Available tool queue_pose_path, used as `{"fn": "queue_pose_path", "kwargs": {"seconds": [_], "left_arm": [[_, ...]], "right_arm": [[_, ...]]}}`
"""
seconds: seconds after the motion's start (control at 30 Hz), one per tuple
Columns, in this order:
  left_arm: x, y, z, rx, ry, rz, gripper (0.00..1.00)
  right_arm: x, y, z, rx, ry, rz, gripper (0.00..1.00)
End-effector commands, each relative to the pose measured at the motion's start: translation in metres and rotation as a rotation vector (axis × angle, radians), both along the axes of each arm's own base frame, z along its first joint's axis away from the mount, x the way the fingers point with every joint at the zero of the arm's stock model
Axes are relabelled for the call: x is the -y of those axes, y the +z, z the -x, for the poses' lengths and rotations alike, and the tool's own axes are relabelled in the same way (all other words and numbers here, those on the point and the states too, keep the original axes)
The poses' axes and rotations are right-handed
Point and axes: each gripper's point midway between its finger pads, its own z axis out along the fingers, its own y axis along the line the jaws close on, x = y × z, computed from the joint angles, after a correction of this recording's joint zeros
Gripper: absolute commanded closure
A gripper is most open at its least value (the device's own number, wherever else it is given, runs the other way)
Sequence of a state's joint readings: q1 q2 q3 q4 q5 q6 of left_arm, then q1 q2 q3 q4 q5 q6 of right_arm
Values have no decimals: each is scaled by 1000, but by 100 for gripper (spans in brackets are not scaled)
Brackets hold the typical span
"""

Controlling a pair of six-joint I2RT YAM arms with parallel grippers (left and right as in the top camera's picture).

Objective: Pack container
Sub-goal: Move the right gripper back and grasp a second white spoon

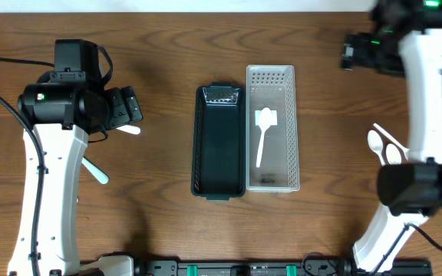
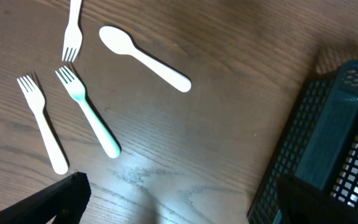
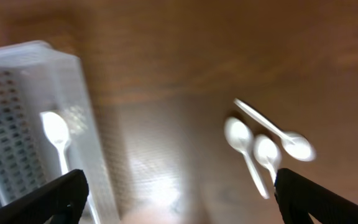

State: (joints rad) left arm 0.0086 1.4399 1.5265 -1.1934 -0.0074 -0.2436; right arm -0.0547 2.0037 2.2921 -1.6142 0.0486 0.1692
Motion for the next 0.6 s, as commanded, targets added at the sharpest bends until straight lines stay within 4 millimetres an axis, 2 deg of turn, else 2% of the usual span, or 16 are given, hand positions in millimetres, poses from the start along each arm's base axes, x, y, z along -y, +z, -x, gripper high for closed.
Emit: {"fn": "queue_pose_path", "kwargs": {"seconds": [0.0, 0.1, 0.17, 0.23, 0.33, 0.47, 0.57], "left_arm": [[-2, -1, 0, -6, 9, -7, 2], [-2, -1, 0, -6, 9, -7, 2], [-2, -1, -1, -4, 2, -9, 2], [-3, -1, -1, -2, -3, -15, 2], [-3, -1, -1, -1, -3, -15, 2], [-3, -1, -1, -2, -10, -18, 2], [-3, -1, -1, -2, -10, -18, 2]], "right_arm": [[24, 29, 19, 49, -16, 0, 1], [36, 48, 44, 75, -59, -1, 1], [34, 56, 62, 88, -62, 2, 1], [27, 57, 83, 82, -46, 2, 1], [16, 45, 117, 43, -21, -4, 1], [-1, 16, 167, -11, 2, -47, 1], [-18, -2, 196, 9, 37, -109, 1]]}}
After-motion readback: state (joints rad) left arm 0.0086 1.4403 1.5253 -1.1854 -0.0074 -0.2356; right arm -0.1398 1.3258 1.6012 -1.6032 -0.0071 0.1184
